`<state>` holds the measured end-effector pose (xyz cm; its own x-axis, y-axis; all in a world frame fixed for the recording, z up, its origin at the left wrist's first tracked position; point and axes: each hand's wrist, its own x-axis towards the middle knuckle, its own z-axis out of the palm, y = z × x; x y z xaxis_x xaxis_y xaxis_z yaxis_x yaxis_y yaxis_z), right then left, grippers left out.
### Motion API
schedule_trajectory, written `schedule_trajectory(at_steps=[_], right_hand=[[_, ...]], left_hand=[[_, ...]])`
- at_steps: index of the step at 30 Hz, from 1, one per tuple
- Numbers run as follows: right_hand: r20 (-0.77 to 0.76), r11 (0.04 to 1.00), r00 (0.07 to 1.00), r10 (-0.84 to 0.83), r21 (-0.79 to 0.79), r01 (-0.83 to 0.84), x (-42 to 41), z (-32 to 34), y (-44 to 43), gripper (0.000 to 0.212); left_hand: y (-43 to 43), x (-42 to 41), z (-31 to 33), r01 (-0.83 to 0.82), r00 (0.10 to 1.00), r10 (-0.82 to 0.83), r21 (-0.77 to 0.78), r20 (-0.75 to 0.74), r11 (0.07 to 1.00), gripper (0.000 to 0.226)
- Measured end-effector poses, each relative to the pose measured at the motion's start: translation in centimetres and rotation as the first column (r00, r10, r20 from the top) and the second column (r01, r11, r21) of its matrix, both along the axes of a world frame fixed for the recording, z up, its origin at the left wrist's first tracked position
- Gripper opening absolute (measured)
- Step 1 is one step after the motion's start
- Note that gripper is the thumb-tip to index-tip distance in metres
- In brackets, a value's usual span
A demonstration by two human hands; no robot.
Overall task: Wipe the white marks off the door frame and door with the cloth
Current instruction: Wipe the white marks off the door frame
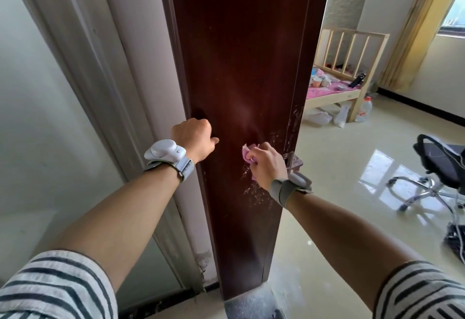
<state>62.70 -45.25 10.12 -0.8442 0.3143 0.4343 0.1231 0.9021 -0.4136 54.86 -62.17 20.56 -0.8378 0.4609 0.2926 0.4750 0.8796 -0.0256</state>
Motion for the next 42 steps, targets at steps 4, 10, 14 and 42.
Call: schedule_trajectory(at_steps=[4, 10, 14, 42], right_hand=[[-0.183, 0.999, 0.982, -0.051, -0.005, 0.051, 0.0, 0.8, 0.8, 0.022], [-0.068, 0.993, 0.995, -0.073, -0.094, 0.067, -1.2, -0.6, -1.9, 0.016], [0.166, 0.998, 0.985, -0.057, 0.012, 0.056, 0.0, -1.9, -1.6, 0.023], [-0.426, 0.992, 0.905, 0.010, 0.120, 0.045, -1.3, 8.0, 14.0, 0.013]], left_hand=[[0.0, -0.1, -0.1, 0.004, 1.000, -0.004, 0.004, -0.015, 1.000, 0.036], [0.2, -0.1, -0.3, -0.003, 0.999, 0.003, 0.009, -0.040, 1.000, 0.034], [0.2, -0.1, -0.1, -0.012, 0.999, 0.012, 0.002, -0.035, 1.000, 0.035], [6.4, -3.3, -1.6, 0.408, 0.507, -0.415, -0.213, -0.756, 0.888, 0.048]])
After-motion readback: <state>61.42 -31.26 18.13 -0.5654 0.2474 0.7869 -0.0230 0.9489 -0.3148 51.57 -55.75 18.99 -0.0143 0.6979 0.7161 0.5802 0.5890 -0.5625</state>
